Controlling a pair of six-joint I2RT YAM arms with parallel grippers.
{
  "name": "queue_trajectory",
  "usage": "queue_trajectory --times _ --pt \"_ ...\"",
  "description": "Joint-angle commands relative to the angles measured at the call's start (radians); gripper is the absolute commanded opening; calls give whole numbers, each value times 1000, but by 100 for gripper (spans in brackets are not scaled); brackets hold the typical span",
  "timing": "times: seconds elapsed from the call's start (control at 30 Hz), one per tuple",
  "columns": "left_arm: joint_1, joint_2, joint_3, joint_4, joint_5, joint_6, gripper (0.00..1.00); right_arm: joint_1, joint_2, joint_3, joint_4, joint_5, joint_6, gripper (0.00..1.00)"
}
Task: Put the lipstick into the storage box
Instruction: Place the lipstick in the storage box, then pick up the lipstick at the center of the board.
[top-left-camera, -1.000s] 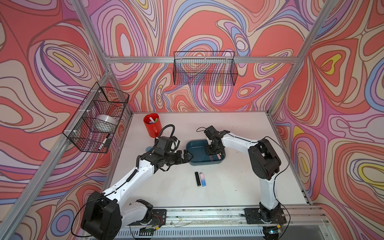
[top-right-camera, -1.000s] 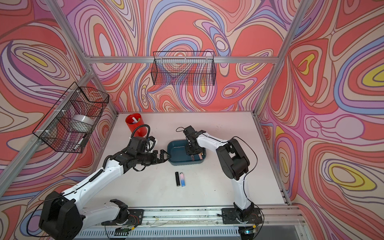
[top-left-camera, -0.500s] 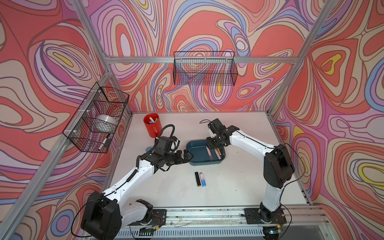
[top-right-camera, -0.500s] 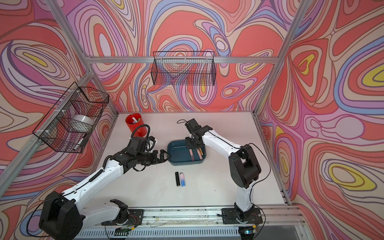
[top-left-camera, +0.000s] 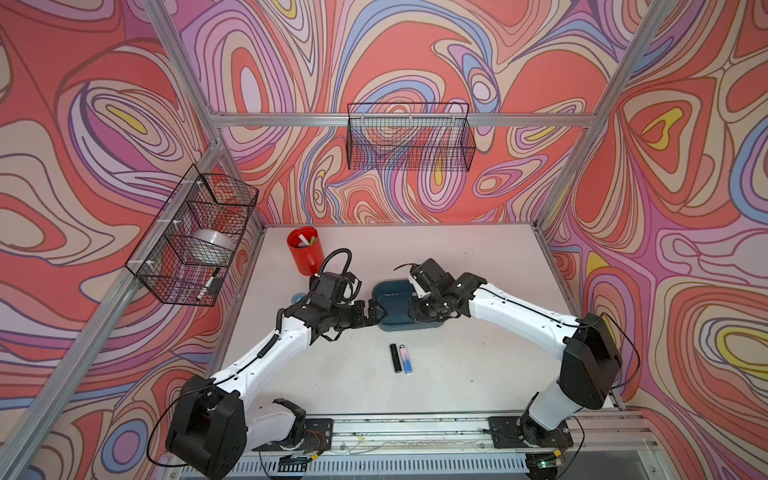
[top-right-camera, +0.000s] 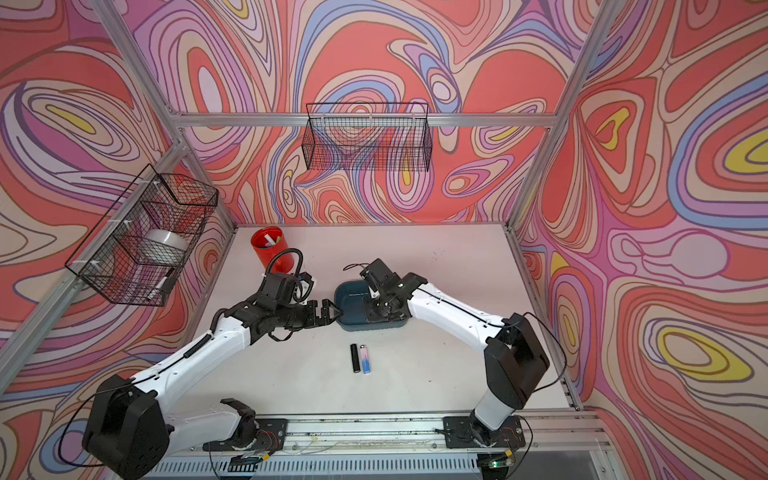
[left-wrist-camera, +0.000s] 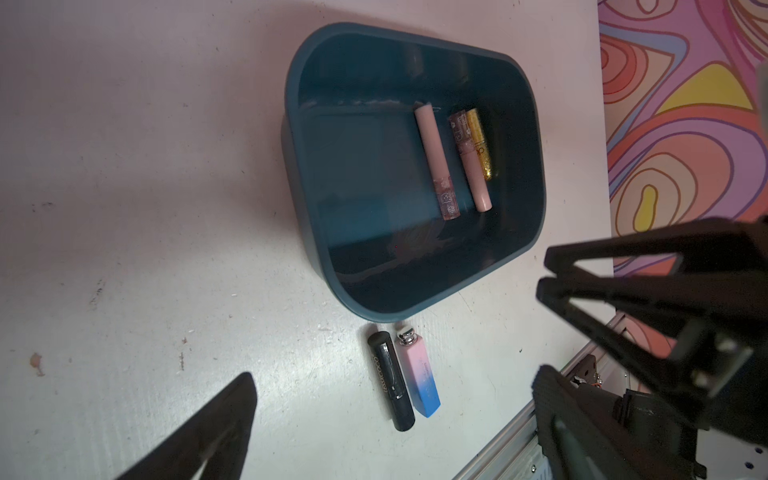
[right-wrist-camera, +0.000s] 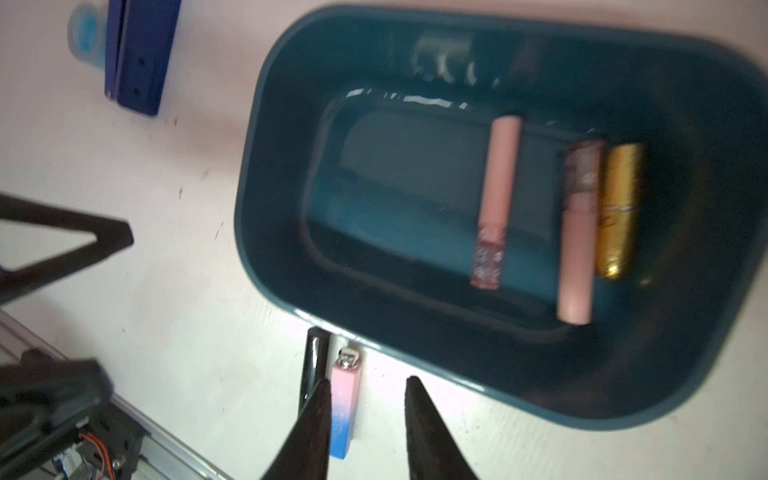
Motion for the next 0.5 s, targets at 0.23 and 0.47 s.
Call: queue_trajectory --times 0.23,0.47 --pt "-1 -87 -62 -6 -48 13 100 167 -37 -164 102 47 186 32" --pt "-2 -100 -110 12 -67 -10 100 238 -15 -203 134 77 247 32"
